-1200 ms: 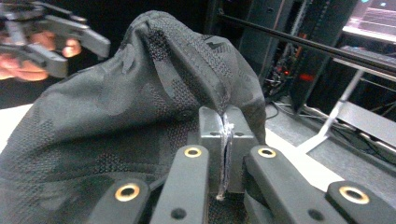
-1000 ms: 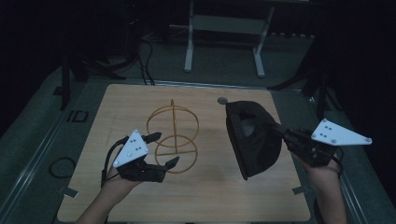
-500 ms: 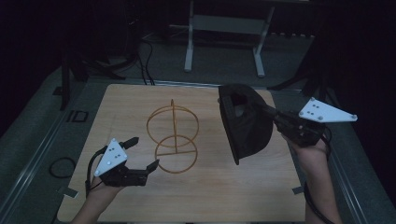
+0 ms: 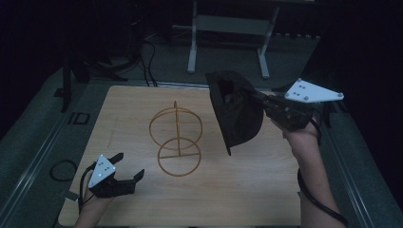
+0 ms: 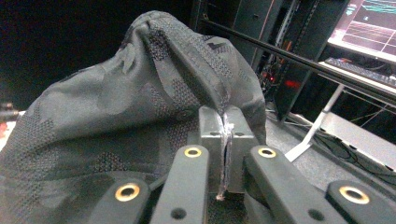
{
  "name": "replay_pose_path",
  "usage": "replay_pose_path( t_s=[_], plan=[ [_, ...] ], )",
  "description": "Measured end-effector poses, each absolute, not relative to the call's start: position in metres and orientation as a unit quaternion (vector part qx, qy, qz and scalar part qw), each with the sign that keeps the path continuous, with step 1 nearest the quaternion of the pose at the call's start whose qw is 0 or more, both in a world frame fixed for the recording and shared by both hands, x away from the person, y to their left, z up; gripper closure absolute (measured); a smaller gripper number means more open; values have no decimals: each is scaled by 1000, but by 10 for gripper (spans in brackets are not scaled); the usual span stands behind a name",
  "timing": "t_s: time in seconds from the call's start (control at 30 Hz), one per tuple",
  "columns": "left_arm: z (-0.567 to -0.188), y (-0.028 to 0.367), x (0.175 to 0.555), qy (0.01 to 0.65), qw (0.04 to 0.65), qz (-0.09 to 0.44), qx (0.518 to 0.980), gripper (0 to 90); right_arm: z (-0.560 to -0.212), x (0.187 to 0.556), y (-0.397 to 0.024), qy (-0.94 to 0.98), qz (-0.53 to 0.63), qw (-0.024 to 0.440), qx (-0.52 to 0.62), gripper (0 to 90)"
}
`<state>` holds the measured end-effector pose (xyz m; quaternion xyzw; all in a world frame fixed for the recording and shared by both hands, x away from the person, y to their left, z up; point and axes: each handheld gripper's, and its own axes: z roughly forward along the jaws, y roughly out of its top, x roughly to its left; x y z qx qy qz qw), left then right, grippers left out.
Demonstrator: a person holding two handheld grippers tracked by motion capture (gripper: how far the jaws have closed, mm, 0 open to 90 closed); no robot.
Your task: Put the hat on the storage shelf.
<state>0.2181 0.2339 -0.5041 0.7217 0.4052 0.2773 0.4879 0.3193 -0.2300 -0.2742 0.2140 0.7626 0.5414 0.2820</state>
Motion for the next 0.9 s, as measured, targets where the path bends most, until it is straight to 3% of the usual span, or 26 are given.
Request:
replay_pose_path(
  t_s=[0.43,0.9],
  plan=[
    [-540,257,205,443,467,313,699,83,-261,335,-179,781,529,273,190,887],
    [-546,268,207,466,462,310,688,83,-287,342,-122,819,493,243,164,886]
  ],
)
